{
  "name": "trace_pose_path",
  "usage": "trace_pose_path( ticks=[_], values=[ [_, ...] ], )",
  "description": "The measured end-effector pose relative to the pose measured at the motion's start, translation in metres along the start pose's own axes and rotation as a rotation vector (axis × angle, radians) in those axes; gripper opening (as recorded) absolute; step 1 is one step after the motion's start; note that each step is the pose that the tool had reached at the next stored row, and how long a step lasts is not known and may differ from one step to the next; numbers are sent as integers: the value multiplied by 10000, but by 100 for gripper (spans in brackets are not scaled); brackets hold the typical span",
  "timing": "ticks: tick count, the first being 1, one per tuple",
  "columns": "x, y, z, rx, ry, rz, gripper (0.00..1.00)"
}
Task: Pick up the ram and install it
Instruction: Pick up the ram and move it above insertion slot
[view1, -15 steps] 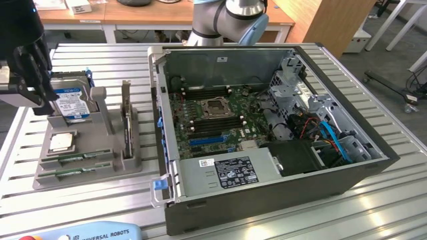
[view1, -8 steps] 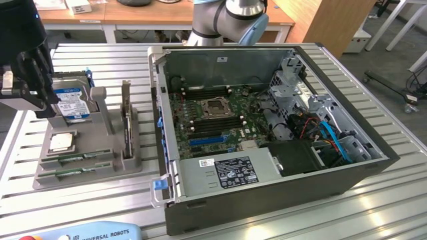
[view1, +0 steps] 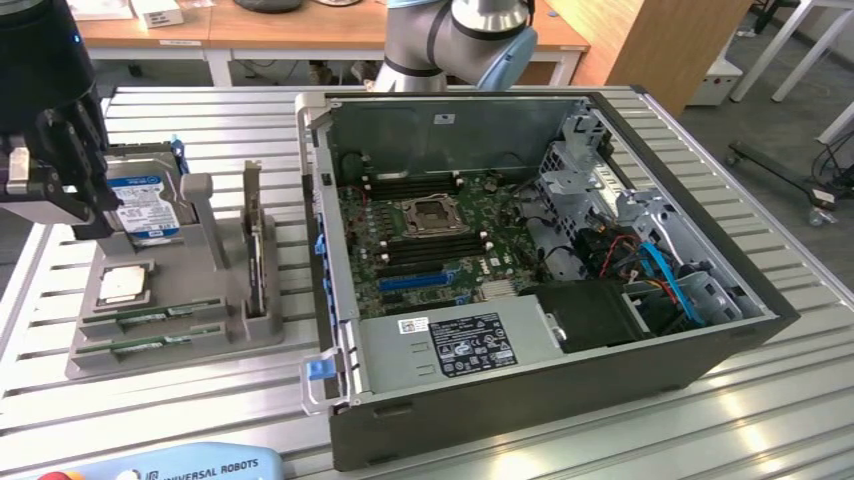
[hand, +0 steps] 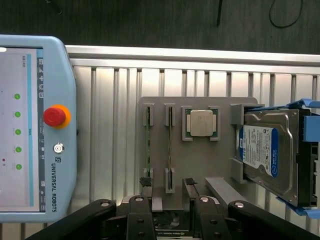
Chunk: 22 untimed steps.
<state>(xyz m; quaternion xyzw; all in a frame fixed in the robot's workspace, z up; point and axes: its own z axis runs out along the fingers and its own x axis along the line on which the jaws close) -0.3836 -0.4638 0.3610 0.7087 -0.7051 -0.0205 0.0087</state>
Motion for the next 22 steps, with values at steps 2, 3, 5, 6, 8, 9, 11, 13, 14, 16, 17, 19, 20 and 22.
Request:
trace_pose_path(
  ticks=[2,3,5,6,8,9,11,13,14,16,17,19,20,22],
  values=[
    [0,0,4,0,0,0,37],
    [0,0,6,0,-1,0,37],
    [0,-1,10,1,-1,0,37],
    [0,-1,12,1,-1,0,37],
    [0,-1,20,2,-2,0,37],
    [0,-1,25,2,-2,0,37],
    [1,-2,37,1,-1,0,37],
    [1,-2,50,1,-1,0,37],
    [1,-3,59,1,-1,0,37],
    [1,-3,79,2,-1,0,37],
    [2,-4,91,1,-2,0,37],
    [2,-5,120,1,-2,0,37],
    [2,-6,134,2,-2,0,37],
    [3,-7,161,1,-2,0,37]
  ],
)
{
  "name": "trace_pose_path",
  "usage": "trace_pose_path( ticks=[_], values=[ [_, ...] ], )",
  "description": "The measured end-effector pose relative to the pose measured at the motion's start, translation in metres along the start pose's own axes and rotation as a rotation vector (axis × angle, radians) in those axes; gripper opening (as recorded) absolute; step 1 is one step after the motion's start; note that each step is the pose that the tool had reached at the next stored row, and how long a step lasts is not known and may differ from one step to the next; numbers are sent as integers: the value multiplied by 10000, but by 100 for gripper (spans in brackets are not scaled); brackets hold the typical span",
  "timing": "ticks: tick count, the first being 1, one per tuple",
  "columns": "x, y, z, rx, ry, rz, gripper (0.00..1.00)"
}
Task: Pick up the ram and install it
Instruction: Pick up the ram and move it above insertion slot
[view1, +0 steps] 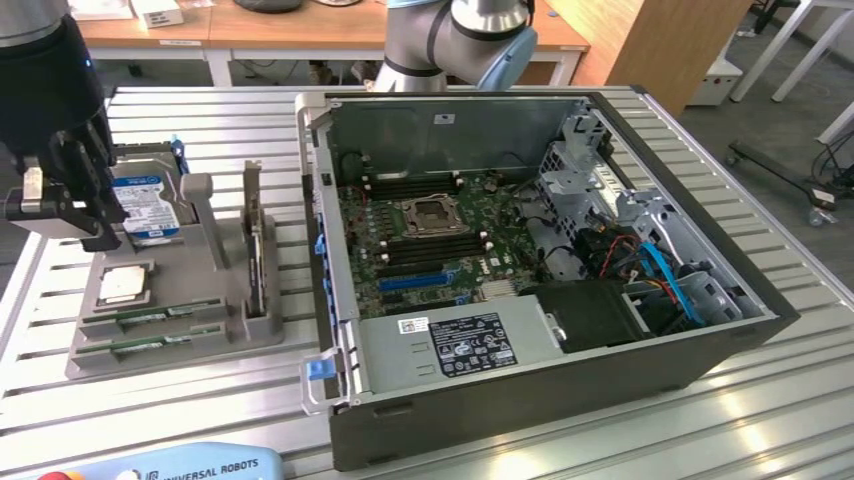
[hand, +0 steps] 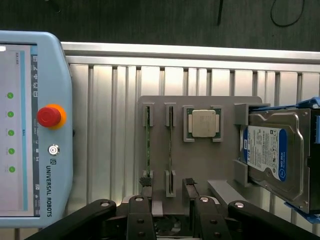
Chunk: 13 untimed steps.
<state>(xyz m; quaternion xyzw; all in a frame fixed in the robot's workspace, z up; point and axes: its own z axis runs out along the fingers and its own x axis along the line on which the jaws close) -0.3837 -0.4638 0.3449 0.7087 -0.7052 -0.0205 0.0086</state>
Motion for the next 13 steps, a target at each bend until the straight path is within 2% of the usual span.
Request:
trace_pose_path(
  ticks=[13],
  values=[
    [3,-7,167,0,0,-1,37]
  ],
)
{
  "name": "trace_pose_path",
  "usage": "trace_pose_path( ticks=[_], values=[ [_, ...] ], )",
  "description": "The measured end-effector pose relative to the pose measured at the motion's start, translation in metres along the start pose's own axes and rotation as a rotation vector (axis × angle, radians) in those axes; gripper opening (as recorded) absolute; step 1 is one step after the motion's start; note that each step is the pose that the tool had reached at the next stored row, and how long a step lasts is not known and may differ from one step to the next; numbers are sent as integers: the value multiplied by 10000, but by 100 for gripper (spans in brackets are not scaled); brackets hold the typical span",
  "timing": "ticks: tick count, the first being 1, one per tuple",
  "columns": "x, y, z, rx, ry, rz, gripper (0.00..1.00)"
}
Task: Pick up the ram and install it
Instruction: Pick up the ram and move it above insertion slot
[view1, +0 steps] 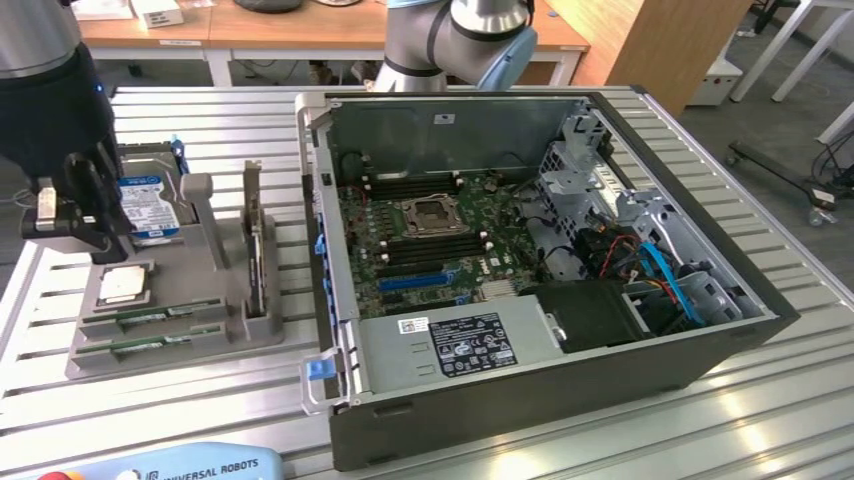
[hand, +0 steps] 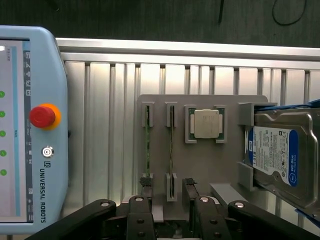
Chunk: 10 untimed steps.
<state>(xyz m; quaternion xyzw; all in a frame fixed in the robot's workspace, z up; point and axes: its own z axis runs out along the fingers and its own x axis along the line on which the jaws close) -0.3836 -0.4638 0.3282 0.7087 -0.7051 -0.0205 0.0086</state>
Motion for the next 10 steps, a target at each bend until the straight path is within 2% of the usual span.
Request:
trace_pose_path(
  ticks=[10],
  values=[
    [2,-4,97,-1,1,1,37]
  ],
)
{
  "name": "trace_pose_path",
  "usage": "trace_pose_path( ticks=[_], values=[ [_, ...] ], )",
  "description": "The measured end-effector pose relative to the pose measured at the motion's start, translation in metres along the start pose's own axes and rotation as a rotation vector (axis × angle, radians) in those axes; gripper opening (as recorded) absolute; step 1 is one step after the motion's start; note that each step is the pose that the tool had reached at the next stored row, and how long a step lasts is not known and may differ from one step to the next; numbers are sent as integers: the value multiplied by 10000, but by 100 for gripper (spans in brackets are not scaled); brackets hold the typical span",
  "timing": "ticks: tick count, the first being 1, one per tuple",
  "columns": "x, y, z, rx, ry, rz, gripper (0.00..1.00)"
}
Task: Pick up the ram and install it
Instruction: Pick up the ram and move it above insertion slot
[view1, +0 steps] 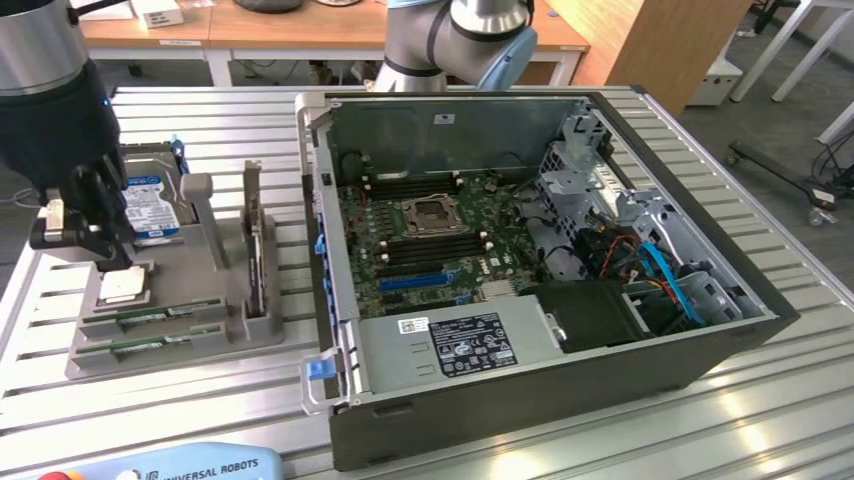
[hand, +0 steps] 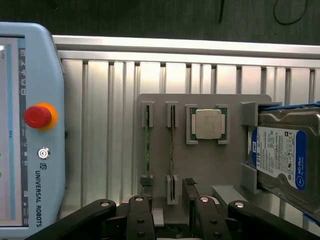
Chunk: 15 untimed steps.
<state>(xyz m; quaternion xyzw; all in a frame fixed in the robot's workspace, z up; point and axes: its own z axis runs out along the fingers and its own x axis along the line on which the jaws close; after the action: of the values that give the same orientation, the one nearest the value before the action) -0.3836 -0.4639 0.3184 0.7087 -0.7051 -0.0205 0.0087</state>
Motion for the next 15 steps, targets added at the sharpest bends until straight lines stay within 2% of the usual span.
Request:
trace_pose_path(
  ticks=[6,15],
  values=[
    [1,-2,49,1,-1,0,37],
    [25,-2,50,0,-1,0,37]
  ],
)
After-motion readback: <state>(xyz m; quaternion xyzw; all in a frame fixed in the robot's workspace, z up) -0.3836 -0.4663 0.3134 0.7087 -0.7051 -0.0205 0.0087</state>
